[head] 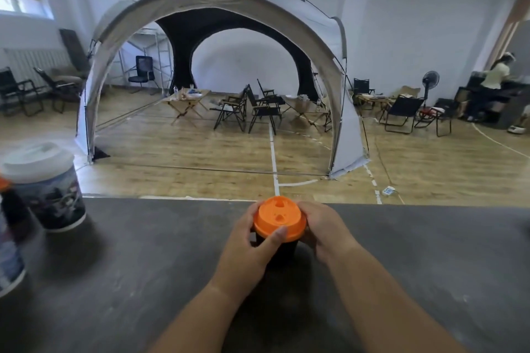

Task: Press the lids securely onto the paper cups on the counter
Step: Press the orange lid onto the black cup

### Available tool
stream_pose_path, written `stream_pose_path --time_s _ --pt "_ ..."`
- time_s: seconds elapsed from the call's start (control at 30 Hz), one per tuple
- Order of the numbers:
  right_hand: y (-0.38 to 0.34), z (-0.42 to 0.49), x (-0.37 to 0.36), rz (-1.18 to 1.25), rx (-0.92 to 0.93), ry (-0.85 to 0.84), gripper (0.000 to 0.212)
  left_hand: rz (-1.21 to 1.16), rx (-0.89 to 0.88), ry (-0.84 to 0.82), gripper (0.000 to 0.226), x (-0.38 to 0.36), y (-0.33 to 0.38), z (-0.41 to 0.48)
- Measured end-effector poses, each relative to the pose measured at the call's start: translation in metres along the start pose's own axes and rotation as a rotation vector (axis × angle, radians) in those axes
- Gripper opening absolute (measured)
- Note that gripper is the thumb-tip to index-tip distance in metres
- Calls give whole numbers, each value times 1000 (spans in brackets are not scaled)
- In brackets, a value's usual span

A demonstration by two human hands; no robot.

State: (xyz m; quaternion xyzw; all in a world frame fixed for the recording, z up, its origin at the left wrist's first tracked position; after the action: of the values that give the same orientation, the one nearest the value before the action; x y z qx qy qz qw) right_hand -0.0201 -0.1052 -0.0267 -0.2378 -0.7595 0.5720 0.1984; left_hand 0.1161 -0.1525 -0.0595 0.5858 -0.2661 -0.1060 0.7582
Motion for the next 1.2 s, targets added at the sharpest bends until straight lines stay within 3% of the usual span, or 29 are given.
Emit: stream_pose_path --time_s 0.3,0.57,0.83,1.1,1.2 --pt "22 -23 5 -10 159 26 31 -1 -9 -15 70 -2 2 1" --pt "41 -41 -8 -25 256 -52 55 -63 4 -26 69 -4 4 -1" --pt "44 -35 -1 -5 256 -41 47 -155 16 -3 62 -6 -1 -7" --pt "40 -32 5 36 210 2 27 -85 60 184 59 4 -5 -6" --pt "39 -31 7 -11 228 23 29 -58 43 241 46 8 -2 -6"
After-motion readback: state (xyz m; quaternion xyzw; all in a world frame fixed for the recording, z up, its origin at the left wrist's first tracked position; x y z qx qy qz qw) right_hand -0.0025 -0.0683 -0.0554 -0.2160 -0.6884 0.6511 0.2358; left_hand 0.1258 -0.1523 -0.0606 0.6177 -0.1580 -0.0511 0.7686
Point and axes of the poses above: each hand's wrist, its own z-axis towards the middle knuckle, its own x-axis out of the back of the hand, y = z × x, the point moved 3 cm from there along z, towards the middle knuckle
